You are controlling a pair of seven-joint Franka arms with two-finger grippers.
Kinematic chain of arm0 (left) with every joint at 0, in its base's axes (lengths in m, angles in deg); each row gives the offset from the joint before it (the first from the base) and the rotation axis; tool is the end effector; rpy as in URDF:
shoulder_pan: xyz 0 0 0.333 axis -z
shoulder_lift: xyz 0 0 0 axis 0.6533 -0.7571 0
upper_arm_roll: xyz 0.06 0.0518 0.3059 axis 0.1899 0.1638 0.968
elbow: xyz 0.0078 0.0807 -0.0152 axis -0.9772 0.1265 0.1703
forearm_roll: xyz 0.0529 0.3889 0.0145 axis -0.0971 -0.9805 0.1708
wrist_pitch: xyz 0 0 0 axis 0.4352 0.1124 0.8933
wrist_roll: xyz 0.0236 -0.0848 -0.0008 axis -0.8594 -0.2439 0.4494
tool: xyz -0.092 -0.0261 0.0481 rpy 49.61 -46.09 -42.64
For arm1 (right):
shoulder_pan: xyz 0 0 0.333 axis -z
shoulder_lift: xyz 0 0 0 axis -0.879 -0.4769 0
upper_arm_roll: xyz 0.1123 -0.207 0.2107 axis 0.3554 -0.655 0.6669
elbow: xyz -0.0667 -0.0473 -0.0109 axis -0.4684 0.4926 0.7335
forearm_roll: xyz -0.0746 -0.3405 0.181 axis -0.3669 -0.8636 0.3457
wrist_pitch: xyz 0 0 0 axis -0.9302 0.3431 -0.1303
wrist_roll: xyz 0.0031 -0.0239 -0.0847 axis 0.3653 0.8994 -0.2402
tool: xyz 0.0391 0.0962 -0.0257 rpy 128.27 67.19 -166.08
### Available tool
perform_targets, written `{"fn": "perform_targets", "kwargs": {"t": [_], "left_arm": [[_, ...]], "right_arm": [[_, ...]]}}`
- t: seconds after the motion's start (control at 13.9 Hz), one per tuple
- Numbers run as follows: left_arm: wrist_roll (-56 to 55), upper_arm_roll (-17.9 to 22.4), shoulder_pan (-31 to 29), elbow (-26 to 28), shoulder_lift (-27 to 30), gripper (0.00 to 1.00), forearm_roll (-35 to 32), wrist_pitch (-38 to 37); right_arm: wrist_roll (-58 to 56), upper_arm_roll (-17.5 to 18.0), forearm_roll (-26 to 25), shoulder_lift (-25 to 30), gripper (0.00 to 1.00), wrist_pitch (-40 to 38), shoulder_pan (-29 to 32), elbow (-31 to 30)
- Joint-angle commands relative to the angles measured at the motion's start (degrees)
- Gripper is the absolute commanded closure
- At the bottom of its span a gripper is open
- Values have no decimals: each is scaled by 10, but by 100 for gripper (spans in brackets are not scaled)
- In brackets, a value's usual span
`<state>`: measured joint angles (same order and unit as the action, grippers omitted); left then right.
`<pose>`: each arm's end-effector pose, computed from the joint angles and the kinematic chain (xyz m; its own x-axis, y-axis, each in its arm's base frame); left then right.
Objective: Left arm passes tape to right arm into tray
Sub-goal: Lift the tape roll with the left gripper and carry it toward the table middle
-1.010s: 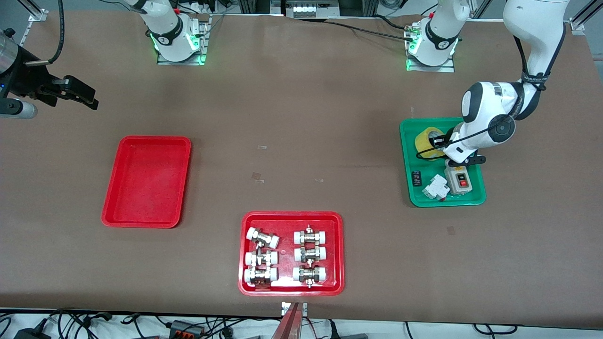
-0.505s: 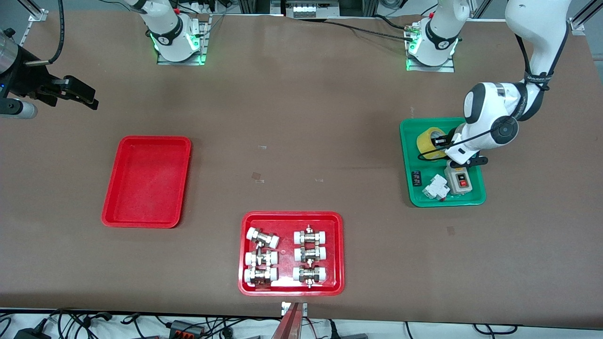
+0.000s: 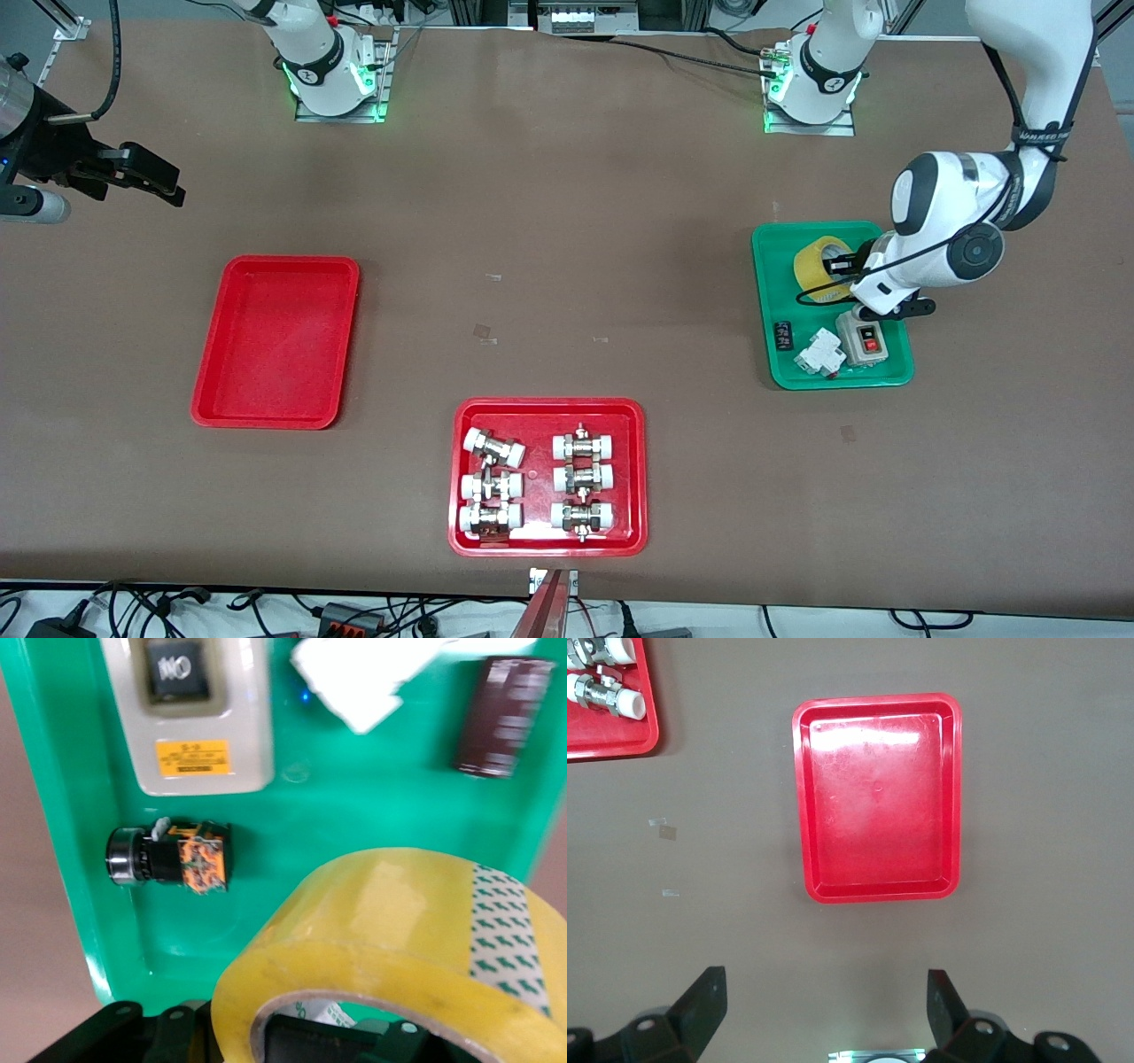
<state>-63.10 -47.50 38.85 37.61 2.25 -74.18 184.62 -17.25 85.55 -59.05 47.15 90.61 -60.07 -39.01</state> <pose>0.5049 -0.0259 0.2570 0.9279 0.1087 -0.3567 0.1058 -0.9940 -0.0277 0.5482 0.0414 0.6285 0.9945 -0.0772 -0.0713 -0.0771 -0.9970 0.0032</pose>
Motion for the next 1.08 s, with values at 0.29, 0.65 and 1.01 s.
{"fn": "perform_targets", "kwargs": {"t": [0.29,0.65,1.01], "left_arm": [[6,-79,11,-186,18,100,38,-181],[-96,-126,70,-312,-56,100,131,-186],[-234,-126,177,-477,-191,100,148,-171]], "right_arm": [[8,2,3,1,0,-9,0,6],[8,2,3,1,0,-10,0,6],[-5,2,3,-16,0,-11,1,6]]}}
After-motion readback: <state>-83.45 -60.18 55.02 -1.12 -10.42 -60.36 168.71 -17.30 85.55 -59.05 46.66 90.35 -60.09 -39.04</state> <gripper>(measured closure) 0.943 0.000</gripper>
